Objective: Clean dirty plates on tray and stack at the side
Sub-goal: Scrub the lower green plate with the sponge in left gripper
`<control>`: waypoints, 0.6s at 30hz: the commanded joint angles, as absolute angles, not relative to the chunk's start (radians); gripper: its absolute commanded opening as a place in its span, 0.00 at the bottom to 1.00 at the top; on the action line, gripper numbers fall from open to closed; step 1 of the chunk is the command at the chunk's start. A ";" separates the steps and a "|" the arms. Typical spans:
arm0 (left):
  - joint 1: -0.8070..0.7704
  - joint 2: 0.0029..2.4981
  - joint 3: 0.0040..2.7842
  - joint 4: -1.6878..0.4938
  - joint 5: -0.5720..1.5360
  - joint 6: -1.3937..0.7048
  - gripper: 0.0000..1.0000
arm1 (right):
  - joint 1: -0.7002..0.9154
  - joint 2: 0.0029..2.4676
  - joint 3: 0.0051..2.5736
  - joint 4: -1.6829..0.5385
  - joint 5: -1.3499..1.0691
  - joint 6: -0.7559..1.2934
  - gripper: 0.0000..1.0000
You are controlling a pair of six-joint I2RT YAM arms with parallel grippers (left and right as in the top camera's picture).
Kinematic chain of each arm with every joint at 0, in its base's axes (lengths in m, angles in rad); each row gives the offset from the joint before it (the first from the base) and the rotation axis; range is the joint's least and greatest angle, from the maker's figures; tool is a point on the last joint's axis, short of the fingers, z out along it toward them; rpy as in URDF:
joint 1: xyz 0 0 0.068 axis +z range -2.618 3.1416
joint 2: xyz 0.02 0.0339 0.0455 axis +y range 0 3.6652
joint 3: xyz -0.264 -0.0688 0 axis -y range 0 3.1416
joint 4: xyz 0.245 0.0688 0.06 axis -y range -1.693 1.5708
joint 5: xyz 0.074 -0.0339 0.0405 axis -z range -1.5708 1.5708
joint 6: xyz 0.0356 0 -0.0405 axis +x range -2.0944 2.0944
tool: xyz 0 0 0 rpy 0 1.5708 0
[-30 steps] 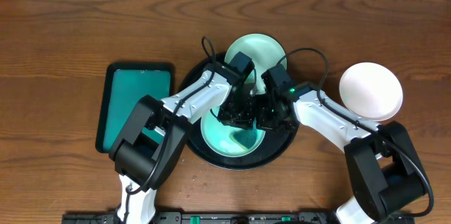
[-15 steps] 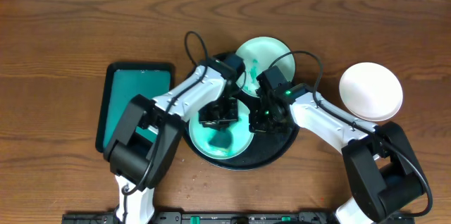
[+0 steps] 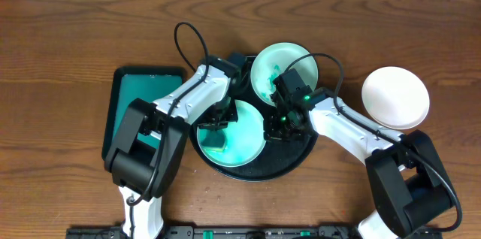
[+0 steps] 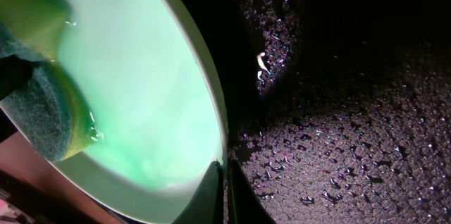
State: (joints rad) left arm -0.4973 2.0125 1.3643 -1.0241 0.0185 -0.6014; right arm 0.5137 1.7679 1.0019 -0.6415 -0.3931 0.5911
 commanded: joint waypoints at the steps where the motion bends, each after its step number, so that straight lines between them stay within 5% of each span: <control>1: -0.445 2.064 1.319 -0.964 0.132 -0.422 0.07 | 0.498 1.769 0.988 -0.666 -0.282 0.582 0.02; 8: -0.445 2.064 1.319 -0.893 0.653 -0.233 0.07 | 0.498 1.769 0.988 -0.669 -0.282 0.582 0.02; 18: -0.445 2.064 1.319 -0.883 0.881 -0.187 0.07 | 0.498 1.769 0.987 -0.642 -0.281 0.578 0.02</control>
State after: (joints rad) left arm -0.4278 2.0449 1.3327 -0.8822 0.6930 -0.2298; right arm 0.5003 1.7676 1.0012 -0.6579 -0.3191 0.5911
